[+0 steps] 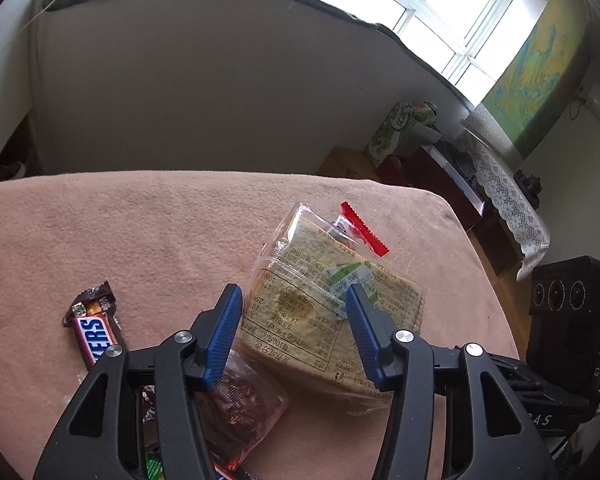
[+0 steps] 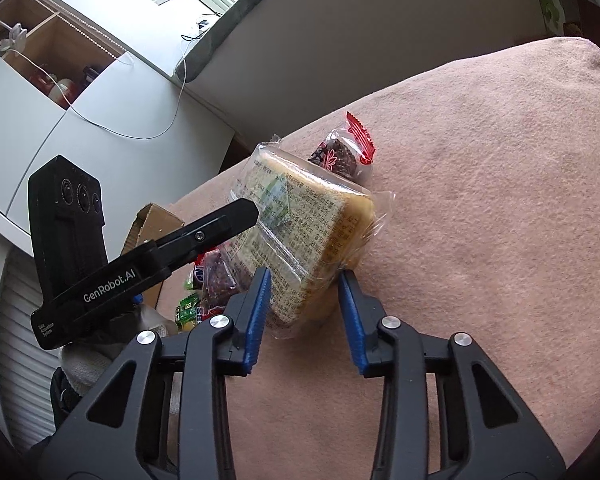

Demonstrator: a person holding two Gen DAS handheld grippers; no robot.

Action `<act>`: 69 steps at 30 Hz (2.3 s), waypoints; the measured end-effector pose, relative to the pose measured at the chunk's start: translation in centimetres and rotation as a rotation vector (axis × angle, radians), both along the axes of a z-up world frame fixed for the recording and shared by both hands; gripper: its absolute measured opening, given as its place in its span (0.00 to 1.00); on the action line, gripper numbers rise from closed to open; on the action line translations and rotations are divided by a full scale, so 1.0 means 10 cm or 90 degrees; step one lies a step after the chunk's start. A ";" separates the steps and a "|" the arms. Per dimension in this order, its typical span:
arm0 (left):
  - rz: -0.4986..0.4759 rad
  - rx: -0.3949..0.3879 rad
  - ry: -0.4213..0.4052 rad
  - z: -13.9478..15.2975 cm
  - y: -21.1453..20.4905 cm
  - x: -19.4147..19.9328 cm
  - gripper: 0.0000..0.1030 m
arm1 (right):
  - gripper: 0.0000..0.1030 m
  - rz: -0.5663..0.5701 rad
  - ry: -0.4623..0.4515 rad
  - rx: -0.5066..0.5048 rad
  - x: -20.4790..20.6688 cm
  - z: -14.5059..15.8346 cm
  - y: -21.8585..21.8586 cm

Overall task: Organize snacks
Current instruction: 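Grasp the wrapped bread loaf with the right tool, then carry the bread loaf over the cardboard box and lower it in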

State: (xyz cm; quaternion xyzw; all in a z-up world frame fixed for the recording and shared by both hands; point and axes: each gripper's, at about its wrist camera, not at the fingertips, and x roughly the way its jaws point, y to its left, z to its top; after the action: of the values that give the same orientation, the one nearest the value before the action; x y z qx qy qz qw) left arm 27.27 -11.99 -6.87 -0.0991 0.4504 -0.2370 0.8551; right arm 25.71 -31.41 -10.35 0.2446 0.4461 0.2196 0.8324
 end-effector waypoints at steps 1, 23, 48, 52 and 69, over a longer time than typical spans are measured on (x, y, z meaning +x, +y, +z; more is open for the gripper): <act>-0.001 0.001 -0.002 0.00 0.00 -0.02 0.50 | 0.36 0.002 -0.002 -0.005 -0.01 0.02 0.01; 0.043 0.002 -0.125 0.55 0.29 -0.72 0.50 | 0.36 0.054 -0.100 -0.073 -0.50 0.69 0.41; 0.229 -0.014 -0.201 0.85 1.79 -1.36 0.50 | 0.36 0.237 -0.177 -0.100 -0.49 1.13 2.20; 0.262 -0.010 -0.202 0.84 1.99 -1.41 0.50 | 0.36 0.269 -0.188 -0.109 -0.47 1.15 2.43; 0.349 -0.006 -0.157 0.59 2.66 -1.44 0.50 | 0.37 0.348 -0.179 -0.148 -0.17 0.97 3.37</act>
State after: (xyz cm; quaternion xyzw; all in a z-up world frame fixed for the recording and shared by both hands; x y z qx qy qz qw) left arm 12.91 14.56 -0.99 -0.1916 0.2981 -0.0095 0.9351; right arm 23.99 2.30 -0.63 -0.0138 0.3983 0.4142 0.8183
